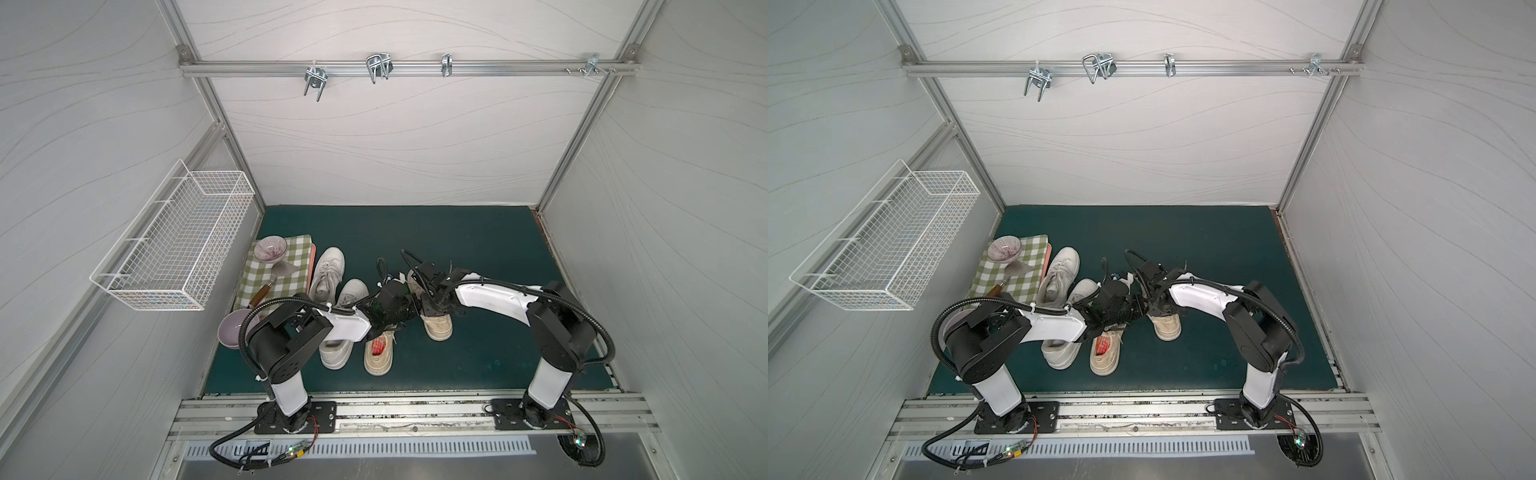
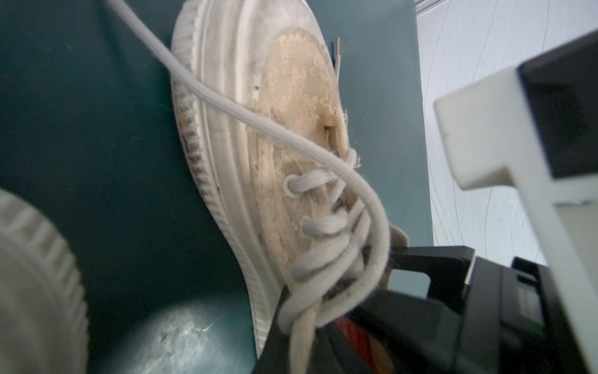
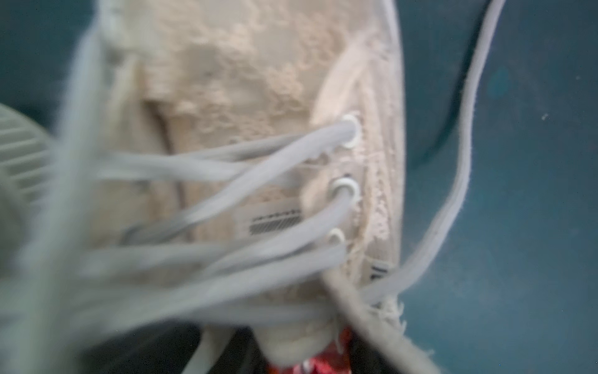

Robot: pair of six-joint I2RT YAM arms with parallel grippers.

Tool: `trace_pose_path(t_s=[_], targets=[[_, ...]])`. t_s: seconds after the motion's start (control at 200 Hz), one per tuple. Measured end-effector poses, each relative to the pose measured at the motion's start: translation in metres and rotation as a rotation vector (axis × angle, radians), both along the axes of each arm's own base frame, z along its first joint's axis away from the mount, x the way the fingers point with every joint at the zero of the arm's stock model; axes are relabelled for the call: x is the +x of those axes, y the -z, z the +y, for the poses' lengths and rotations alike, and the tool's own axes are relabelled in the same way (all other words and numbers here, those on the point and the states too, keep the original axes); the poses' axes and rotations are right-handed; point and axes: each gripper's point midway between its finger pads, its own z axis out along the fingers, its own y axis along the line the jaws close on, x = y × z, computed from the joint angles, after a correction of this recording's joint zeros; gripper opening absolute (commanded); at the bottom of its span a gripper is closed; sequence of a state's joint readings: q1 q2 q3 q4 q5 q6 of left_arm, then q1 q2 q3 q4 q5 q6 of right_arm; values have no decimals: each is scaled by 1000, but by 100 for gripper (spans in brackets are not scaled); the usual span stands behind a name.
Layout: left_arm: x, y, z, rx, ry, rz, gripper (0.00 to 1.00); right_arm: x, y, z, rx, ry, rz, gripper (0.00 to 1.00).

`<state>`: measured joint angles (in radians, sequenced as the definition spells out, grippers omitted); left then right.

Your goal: Remove the insole from the shoe

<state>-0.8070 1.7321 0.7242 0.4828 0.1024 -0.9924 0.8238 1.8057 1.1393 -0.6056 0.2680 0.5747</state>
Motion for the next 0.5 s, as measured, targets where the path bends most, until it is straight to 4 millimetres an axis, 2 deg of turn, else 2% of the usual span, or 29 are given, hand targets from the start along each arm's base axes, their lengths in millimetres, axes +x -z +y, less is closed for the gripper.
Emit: trace_pose_path(t_s=[0.185, 0.5], targets=[[0, 0, 1, 4, -5, 3, 0, 1, -2, -5, 2, 10, -31, 18], [-4, 1, 9, 79, -37, 16, 0, -2, -17, 3, 121, -1, -72, 6]])
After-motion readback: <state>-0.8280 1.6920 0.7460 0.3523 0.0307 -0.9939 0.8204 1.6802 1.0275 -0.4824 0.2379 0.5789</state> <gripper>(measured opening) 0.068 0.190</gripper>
